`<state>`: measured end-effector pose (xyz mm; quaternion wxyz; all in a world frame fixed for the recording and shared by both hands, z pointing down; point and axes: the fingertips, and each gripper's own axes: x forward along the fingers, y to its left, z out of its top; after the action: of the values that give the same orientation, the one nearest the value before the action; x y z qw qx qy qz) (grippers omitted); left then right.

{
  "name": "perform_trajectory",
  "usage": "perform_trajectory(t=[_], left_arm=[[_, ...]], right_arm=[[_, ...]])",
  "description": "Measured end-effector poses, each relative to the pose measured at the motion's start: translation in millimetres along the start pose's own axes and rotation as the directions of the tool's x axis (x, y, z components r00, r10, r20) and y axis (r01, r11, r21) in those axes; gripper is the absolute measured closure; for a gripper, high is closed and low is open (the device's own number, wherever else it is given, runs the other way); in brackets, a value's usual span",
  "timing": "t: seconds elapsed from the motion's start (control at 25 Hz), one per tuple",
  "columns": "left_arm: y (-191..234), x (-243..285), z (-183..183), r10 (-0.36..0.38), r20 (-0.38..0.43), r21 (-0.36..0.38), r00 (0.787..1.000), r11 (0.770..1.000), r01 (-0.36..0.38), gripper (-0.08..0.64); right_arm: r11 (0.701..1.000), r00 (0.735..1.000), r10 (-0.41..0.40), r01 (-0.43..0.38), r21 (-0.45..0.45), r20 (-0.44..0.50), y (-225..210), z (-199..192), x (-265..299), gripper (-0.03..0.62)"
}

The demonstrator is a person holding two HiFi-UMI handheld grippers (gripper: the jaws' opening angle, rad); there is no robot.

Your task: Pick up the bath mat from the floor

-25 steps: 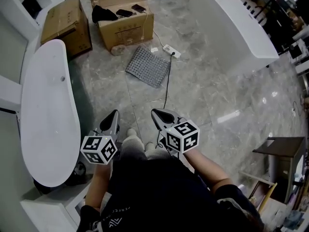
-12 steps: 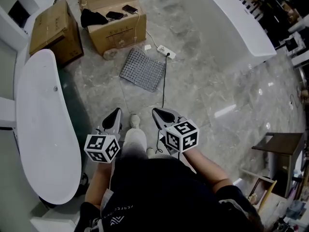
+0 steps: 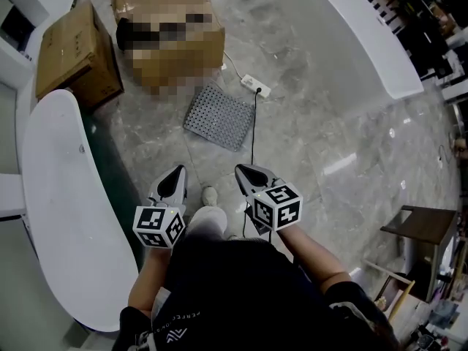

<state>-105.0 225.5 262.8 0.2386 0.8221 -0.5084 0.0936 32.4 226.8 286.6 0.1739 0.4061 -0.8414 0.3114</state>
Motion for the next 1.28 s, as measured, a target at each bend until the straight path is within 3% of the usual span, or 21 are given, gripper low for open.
perform_trajectory(t=[0.24,0.52,0.76,1.0,1.28], left_arm=[[32.2,34.2,13.2,-0.015,-0.003,0.001,1.000,1.000,0.015,0.557],[60.2,74.2,-3.1,0.010,-0.071,-0.042,0.997,0.999,-0.013,0.557],[74.1,114.9,2.0,0.071,-0.071,-0.063,0.995,0.995,-0.076,0.557],[72.8,165.1,9.5,0.127,-0.080,-0.112,0.989,0.984,-0.136,0.557],[66.5,228.6,-8.1,0.170,-0.106,-0.144,0.980,0.972,-0.185,0.557]], right_arm=[[0.998,0.998,-0.064,0.064,0.013,-0.003,-26.7,31.9,39.0,0.594],[0.998,0.997,-0.066,0.067,0.017,-0.046,-51.0,37.0,69.4,0.594],[1.000,0.997,-0.026,0.027,0.013,-0.074,-85.0,53.7,101.4,0.594],[0.995,0.991,0.013,-0.027,-0.098,-0.133,-125.5,79.1,126.5,0.594],[0.985,0.973,0.083,-0.113,-0.132,-0.213,-165.9,78.4,153.1,0.594]])
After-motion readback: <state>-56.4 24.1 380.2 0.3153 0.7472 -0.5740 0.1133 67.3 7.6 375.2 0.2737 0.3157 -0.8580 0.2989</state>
